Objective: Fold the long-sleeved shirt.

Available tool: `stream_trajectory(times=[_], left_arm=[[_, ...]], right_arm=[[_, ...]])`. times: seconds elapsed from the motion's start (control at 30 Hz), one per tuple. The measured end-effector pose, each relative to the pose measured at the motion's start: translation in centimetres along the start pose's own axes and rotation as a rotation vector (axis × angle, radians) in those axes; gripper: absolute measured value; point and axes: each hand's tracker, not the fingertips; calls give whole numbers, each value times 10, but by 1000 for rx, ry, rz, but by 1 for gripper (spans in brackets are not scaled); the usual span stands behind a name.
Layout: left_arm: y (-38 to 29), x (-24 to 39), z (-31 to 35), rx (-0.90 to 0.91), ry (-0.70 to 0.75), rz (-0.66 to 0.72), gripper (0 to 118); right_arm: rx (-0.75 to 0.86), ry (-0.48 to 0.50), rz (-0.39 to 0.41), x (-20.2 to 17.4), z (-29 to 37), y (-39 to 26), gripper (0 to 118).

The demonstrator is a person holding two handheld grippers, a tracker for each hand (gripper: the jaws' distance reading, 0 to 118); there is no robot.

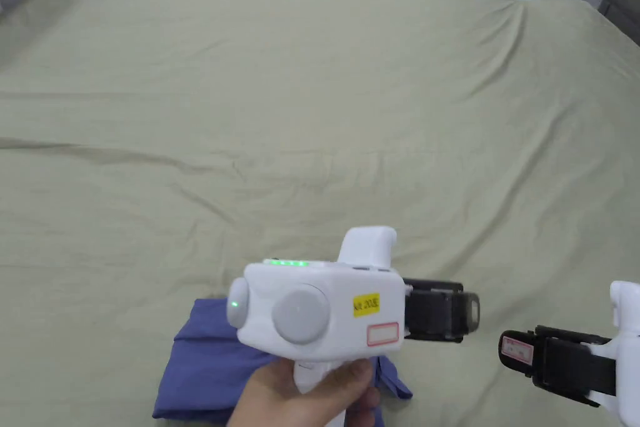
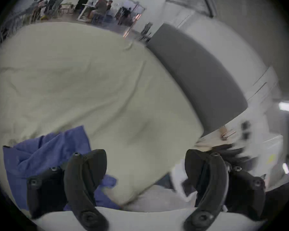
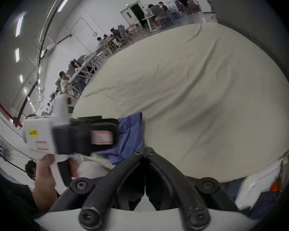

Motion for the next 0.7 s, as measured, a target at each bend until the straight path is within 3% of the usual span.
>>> stream_trajectory(times=[0.1, 0.13, 0.17, 0.2, 0.23, 0.3, 0.4, 0.5, 0.6, 0.7], left_arm=[[15, -8, 44, 63, -60, 34, 97], [18, -16, 56, 108, 7, 50, 86], [20, -24, 65, 124, 158, 57, 61], [19, -31, 65, 114, 317, 34, 22], [16, -36, 59, 80, 495, -19, 0], [1, -52, 37, -23, 602, -99, 0], [-33, -71, -18, -226, 529, -51, 0], [-68, -70, -76, -370, 531, -146, 0], [-69, -56, -90, -296, 568, -189, 0], [-50, -53, -68, -280, 471, -62, 0]], right_arm=[[21, 20, -15, -5, 2, 3, 0], [23, 19, -16, -5, 2, 3, 0], [22, 16, -14, -6, 1, 3, 0], [19, 11, -10, -9, -2, 2, 0], [12, 5, -8, -10, -4, 1, 0], [-3, -5, -9, -9, -9, -1, 0], [-31, -30, -17, -5, -17, -5, 0], [-51, -59, -43, -5, -20, -7, 0], [-64, -83, -73, -3, -21, -5, 0], [-60, -82, -76, -7, -23, 0, 0]])
